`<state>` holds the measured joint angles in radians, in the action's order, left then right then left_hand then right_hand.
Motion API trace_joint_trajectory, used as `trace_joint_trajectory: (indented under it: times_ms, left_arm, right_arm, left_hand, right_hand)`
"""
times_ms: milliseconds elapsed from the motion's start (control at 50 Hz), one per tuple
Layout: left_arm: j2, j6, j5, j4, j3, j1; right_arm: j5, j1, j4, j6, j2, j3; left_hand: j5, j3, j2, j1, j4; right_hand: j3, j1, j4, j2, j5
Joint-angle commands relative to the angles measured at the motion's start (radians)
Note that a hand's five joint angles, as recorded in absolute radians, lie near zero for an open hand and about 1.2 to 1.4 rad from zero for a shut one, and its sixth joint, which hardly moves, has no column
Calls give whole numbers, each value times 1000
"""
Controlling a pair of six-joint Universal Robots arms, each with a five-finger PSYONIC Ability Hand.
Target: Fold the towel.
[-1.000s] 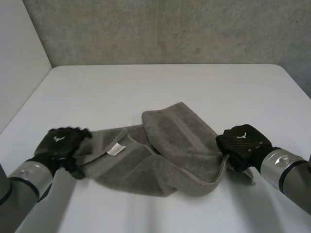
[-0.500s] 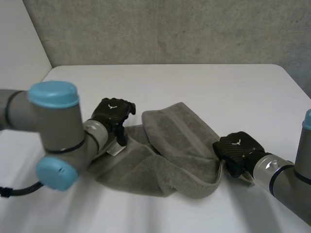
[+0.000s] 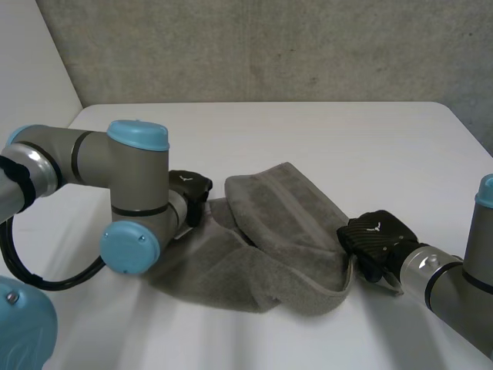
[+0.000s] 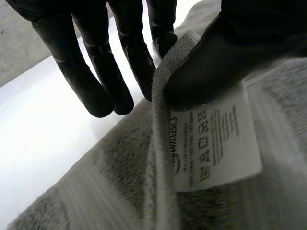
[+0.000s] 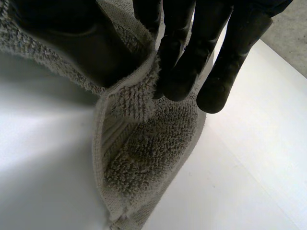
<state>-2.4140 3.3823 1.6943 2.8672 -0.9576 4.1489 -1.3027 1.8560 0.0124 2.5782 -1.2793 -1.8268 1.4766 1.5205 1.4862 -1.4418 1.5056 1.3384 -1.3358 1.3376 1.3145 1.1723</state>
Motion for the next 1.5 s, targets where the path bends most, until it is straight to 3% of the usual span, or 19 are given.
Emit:
trace_joint_trajectory:
  times_ms: [20, 100, 200, 300, 520, 640, 700, 800, 860, 920, 960, 1020, 1060, 1080, 1120, 1160, 1220, 1340, 1500]
  left_arm:
    - [100, -6, -5, 1, -73, -39]
    - [188, -20, -4, 26, -115, -36]
    - [352, -38, -2, 106, -198, -18]
    - [645, -150, -10, 167, -314, 46]
    - [921, -305, -24, 266, -498, 132]
    - [912, -304, -59, 308, -590, 183]
    - [836, -304, -99, 334, -629, 209]
    - [647, -296, -140, 379, -602, 215]
    - [523, -281, -140, 411, -501, 220]
    - [413, -276, -142, 432, -350, 226]
    - [372, -282, -140, 442, -257, 231]
    - [320, -302, -128, 495, -56, 238]
    - [311, -314, -122, 537, 25, 238]
    - [309, -331, -119, 590, 87, 238]
    - [314, -353, -120, 659, 131, 241]
    - [328, -392, -126, 807, 158, 254]
    - [340, -419, -136, 891, 151, 261]
    - [346, -425, -163, 863, 34, 264]
    - [394, -423, -262, 896, -349, 315]
  right_arm:
    - [-9, -11, 0, -1, -6, 7]
    - [-17, -17, 0, 10, -31, 24]
    - [-24, -49, 46, 11, -227, 119]
    - [-18, -83, 154, 14, -342, 272]
    - [33, -115, 529, -64, -329, 612]
    - [-15, -60, 572, -219, -169, 632]
    - [-44, -40, 570, -242, -126, 633]
    - [-174, 26, 529, -286, 125, 749]
    - [-196, 35, 485, -286, 195, 808]
    - [-228, 54, 330, -282, 298, 939]
    - [-248, 71, 92, -277, 334, 1033]
    - [-250, 75, -72, -271, 331, 1049]
    - [-245, 78, -410, -265, 304, 999]
    - [-245, 78, -411, -265, 304, 998]
    - [-239, 78, -628, -263, 218, 911]
    - [-230, 77, -649, -262, 178, 882]
    - [-210, 72, -611, -260, 163, 860]
    - [-184, 75, -410, -260, 173, 792]
    - [-81, 61, -328, -259, 176, 576]
  left_hand:
    - [-255, -124, -90, 46, -109]
    - [-255, -124, -90, 46, -109]
    - [-255, -124, -90, 46, -109]
    - [-255, -124, -90, 46, -109]
    - [-255, -124, -90, 46, -109]
    - [-255, -124, -90, 46, -109]
    - [-255, -124, -90, 46, -109]
    - [-255, -124, -90, 46, -109]
    - [-255, -124, -90, 46, -109]
    - [-255, -124, -90, 46, -109]
    - [-255, -124, -90, 46, -109]
    - [-255, -124, -90, 46, -109]
    - [-255, -124, -90, 46, -109]
    - [-255, -124, -90, 46, -109]
    - [-255, -124, -90, 46, -109]
    - [-255, -124, -90, 46, -109]
    - [-255, -124, -90, 46, -109]
    - [-255, -124, -90, 46, -109]
    - [-255, -124, -90, 46, -109]
  right_hand:
    - [58, -60, 59, 82, 49]
    - [58, -60, 59, 82, 49]
    - [58, -60, 59, 82, 49]
    - [58, -60, 59, 82, 49]
    - [58, -60, 59, 82, 49]
    - [58, -60, 59, 82, 49]
    - [58, -60, 59, 82, 49]
    - [58, -60, 59, 82, 49]
    - [58, -60, 59, 82, 49]
    - [58, -60, 59, 82, 49]
    - [58, -60, 59, 82, 49]
    - [58, -60, 59, 82, 49]
    - [58, -60, 59, 82, 49]
    - [58, -60, 59, 82, 49]
    - [58, -60, 59, 82, 49]
    - [58, -60, 59, 82, 49]
    - [58, -60, 59, 82, 49]
    - [58, -60, 59, 82, 49]
    - [58, -60, 59, 82, 49]
